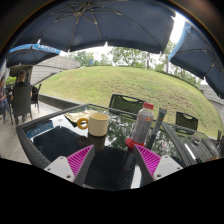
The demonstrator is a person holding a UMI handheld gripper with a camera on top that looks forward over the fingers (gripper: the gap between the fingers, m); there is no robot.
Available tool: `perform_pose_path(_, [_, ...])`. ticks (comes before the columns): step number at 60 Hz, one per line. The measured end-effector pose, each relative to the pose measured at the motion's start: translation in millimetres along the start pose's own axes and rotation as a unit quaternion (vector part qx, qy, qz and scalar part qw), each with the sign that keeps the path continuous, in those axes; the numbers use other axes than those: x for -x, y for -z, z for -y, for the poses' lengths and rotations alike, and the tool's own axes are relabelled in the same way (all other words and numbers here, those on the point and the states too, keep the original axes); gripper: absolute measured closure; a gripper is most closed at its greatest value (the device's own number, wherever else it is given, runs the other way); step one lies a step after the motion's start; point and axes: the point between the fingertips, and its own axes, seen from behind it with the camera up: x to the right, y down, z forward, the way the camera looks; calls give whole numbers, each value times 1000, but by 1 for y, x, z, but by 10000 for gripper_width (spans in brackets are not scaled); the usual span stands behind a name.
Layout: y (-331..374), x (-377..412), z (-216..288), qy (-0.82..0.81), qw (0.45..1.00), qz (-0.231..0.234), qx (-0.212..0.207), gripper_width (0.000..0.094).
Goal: Pour water
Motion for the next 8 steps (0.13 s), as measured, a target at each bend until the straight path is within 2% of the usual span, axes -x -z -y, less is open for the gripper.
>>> perform_pose_path(8, [-3, 8, 8, -15, 1000, 6, -20, 97])
